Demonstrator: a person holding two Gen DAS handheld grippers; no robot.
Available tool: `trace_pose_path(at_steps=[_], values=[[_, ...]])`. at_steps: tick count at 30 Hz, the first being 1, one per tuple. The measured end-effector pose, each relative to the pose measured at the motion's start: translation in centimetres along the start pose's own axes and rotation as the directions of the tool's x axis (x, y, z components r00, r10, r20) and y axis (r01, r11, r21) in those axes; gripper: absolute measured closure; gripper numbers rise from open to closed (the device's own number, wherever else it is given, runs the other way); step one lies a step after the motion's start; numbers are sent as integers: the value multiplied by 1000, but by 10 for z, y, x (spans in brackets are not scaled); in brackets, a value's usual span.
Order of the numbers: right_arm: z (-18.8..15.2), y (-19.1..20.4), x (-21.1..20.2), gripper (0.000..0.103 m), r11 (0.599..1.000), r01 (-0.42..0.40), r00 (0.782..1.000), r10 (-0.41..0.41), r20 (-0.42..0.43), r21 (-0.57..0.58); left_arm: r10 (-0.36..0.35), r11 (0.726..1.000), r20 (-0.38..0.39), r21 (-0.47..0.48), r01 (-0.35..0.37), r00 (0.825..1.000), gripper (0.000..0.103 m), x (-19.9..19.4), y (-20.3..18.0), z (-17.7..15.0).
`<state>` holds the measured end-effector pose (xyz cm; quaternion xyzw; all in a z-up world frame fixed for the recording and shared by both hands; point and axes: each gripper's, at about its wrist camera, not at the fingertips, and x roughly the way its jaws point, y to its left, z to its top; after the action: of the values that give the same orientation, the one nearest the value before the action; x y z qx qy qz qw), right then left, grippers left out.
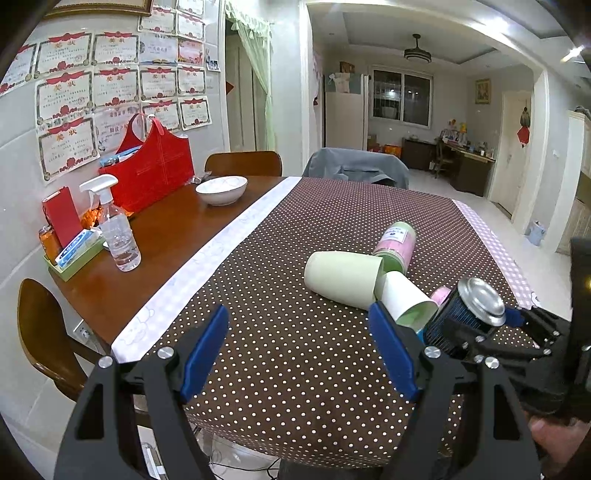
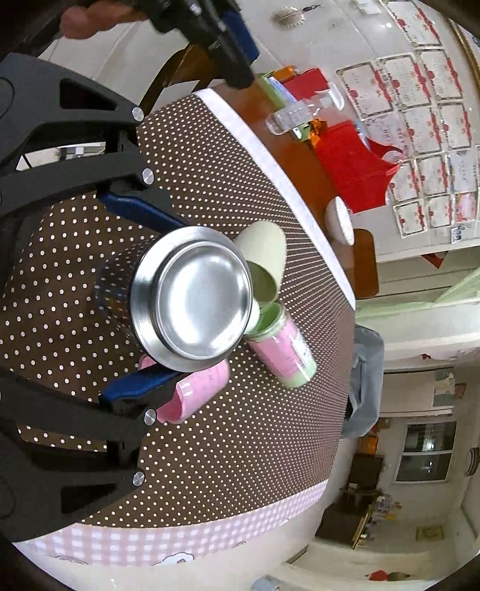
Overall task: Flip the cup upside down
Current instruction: 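Lower the can upright onto the tablecloth with the right gripper, then open the right gripper and pull it back from the can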
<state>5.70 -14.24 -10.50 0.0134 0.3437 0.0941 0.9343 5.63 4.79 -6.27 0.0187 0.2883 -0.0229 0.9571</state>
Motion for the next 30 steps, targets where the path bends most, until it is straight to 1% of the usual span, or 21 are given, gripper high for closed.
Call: trace_pose_path(at_steps=[4,6,8,9,10,12,15,19,23,30], values=[[-4,7,8,36,998,40,999,-41,-16,-47,1,1000,-1,-5,-1,1000,26,0,1,0],[-8,10,12,35,994,75,997,-78,-27,-76,1,1000,-2,-4,-1,1000,26,0,1,0],[-11,10,15,35,994,77,996,-80,-41,-75,2,1000,-3,-3,-2,1000,26,1,1,0],[-12,8,15,28,996,70,997,-73,-39,-62,3,1000,-4,-3,-3,1000,26,1,2,0],[-13,7,12,15,996,69,997,-70,-28,-53,3,1000,-3,-3,-3,1000,26,1,2,0],[-12,5,4,9,997,66,998,-66,9,-41,3,1000,-2,-3,-3,1000,26,1,2,1],[-9,3,-6,8,999,41,998,-40,43,-22,3,1000,-1,-1,-3,1000,26,1,2,2],[-3,-1,-23,7,999,29,995,-30,96,15,4,1000,9,5,-4,1000,26,-4,-1,3],[6,-6,-46,6,998,24,988,-33,148,61,3,1000,29,12,-3,1000,26,-12,-5,6],[18,-17,-97,6,991,31,969,-62,241,132,-3,1000,83,31,1,997,26,-35,-20,15]])
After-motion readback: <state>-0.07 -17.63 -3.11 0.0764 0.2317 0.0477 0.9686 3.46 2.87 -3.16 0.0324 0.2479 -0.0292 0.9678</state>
